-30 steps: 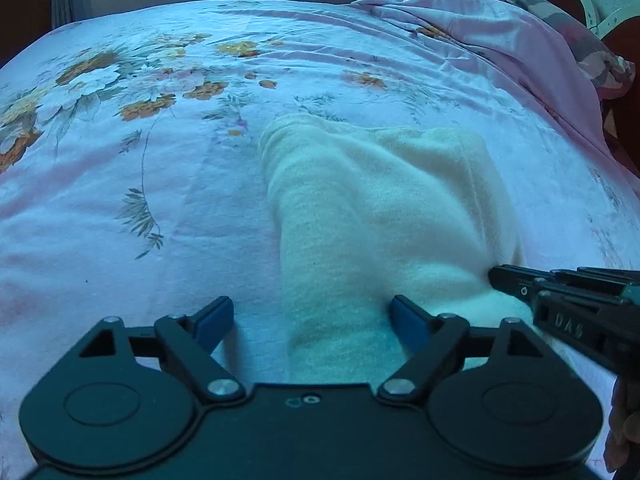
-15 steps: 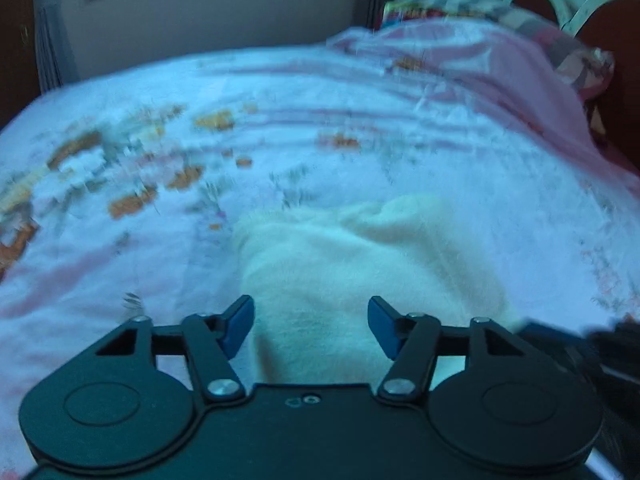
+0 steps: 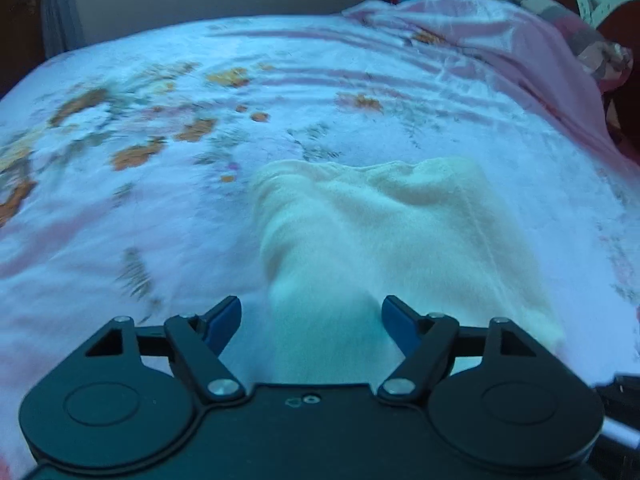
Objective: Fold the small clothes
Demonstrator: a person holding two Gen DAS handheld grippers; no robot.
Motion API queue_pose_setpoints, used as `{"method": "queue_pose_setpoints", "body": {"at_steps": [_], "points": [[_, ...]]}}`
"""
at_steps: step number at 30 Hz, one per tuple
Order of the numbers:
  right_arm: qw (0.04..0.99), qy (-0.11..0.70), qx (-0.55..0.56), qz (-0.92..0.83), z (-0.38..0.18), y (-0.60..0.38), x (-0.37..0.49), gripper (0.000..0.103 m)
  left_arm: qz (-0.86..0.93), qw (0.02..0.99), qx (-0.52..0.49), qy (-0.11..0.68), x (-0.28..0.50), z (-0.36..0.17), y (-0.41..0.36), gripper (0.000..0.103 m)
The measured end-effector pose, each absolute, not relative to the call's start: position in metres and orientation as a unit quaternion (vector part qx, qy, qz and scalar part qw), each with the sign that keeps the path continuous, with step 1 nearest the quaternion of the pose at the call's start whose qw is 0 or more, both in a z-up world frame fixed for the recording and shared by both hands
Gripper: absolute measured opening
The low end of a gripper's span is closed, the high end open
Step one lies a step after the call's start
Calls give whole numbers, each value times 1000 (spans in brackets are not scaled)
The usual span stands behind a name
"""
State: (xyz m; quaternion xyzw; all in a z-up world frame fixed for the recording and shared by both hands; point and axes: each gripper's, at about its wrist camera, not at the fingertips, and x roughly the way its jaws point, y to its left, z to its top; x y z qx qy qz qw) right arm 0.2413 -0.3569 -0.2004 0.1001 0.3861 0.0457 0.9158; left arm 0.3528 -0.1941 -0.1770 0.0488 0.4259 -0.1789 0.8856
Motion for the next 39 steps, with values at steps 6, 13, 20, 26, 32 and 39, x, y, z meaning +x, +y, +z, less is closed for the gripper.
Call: {"method": "queue_pose_setpoints", "body": {"at_steps": [6, 13, 20, 26, 32, 39], "points": [[908, 393, 139, 38, -186, -366, 230, 2, -178, 888, 36, 422, 313, -164, -163, 78], [915, 378, 138, 38, -167, -357, 207, 2, -192, 873, 32, 448, 285, -173, -161, 77], [903, 410, 121, 36, -178, -353, 179, 2, -223, 862, 65, 451, 250, -184, -169, 74], [898, 417, 132, 49, -175, -361, 180, 2, -204, 866, 42, 454, 261, -169, -160, 77], [892, 416, 170, 44, -167, -377, 202, 11, -192, 871, 32, 452, 280, -164, -159, 81], [890, 396, 221, 37, -172, -400, 235, 95, -190, 864, -8, 465, 315, -176, -156, 84]]}}
